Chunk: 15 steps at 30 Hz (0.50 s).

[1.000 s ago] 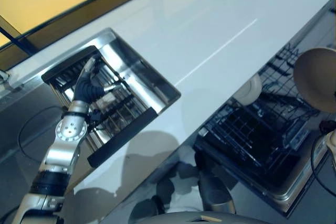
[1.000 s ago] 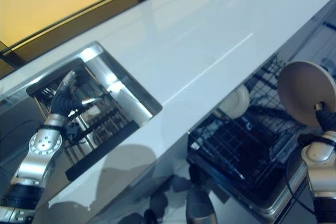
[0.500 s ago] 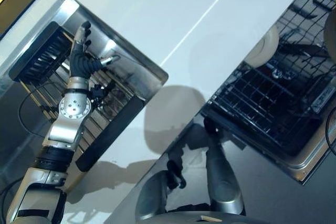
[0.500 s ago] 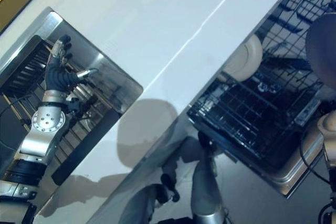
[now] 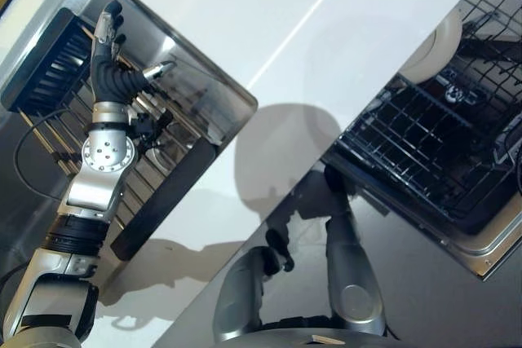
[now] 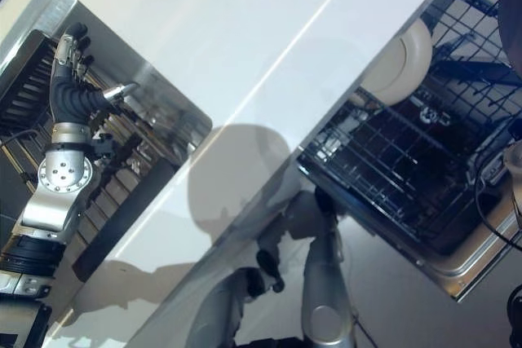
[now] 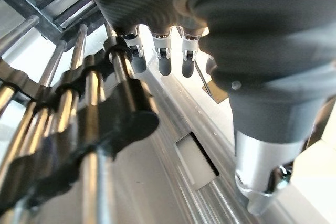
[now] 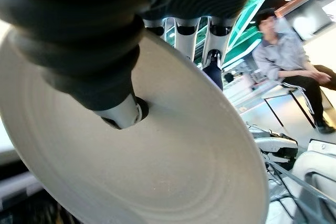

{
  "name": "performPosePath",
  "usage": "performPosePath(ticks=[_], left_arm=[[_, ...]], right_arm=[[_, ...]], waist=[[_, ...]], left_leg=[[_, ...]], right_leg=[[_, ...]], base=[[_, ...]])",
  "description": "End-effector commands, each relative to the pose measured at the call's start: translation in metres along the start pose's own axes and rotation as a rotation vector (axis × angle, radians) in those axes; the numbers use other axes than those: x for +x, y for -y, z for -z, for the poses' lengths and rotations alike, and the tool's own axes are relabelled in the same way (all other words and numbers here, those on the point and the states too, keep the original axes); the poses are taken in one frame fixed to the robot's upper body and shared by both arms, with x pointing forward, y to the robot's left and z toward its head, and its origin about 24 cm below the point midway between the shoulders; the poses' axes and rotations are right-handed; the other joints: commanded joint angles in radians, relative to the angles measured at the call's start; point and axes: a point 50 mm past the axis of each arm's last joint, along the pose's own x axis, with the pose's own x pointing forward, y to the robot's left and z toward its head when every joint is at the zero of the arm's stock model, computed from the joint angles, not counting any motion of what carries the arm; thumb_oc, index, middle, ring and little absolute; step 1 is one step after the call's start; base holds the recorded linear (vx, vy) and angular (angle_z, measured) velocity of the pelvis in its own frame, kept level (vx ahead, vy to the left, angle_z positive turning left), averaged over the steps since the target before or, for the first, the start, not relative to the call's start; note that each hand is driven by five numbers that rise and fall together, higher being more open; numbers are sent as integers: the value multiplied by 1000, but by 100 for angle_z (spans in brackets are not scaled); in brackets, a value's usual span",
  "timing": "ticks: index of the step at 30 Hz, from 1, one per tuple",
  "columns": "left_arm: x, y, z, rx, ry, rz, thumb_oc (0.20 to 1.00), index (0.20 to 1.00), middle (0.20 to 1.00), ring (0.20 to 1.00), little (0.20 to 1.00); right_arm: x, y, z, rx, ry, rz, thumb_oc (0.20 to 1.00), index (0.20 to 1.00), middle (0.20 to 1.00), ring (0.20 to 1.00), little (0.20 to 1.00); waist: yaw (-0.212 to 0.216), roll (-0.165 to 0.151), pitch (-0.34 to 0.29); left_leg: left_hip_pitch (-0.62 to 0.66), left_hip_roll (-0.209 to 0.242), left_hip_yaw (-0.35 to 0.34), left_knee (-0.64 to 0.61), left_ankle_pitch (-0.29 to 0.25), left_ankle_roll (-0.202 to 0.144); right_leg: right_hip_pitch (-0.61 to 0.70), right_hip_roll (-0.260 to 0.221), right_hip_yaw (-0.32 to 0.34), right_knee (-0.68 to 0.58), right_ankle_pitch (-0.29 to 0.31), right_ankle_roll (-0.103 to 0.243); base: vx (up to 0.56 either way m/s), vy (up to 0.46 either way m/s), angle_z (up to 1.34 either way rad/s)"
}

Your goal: Pick up plates and place into dishwasher.

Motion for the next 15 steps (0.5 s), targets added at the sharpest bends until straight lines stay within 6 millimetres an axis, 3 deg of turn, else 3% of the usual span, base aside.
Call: performPosePath(ticks=[1, 7, 15], left_arm=[[-4, -3, 4, 21, -34, 33, 1000, 1000, 1000, 1000, 1000], [-3, -1, 2, 23, -22, 39, 1000, 1000, 1000, 1000, 1000], [-5, 6, 1, 32, 5, 46, 1000, 1000, 1000, 1000, 1000]], right_arm=[[32, 25, -25, -82, 132, 146, 200, 200, 200, 200, 200], [37, 18, -32, -212, 198, 89, 200, 200, 200, 200, 200], [14, -15, -14, -279, 147, -84, 200, 200, 200, 200, 200]], waist=[[20, -39, 20], [39, -47, 20], [65, -53, 20]], left_leg=[[-142, -25, -39, 14, 94, 57], [-196, -35, -62, 23, 106, 52], [-256, -49, -76, 10, 128, 52]], right_leg=[[39, 30, -111, 145, -254, -43], [-13, 22, -131, 164, -248, -41], [-82, 8, -157, 177, -236, -37]], base=[[-2, -52, 3], [3, -47, 3], [6, -37, 6]])
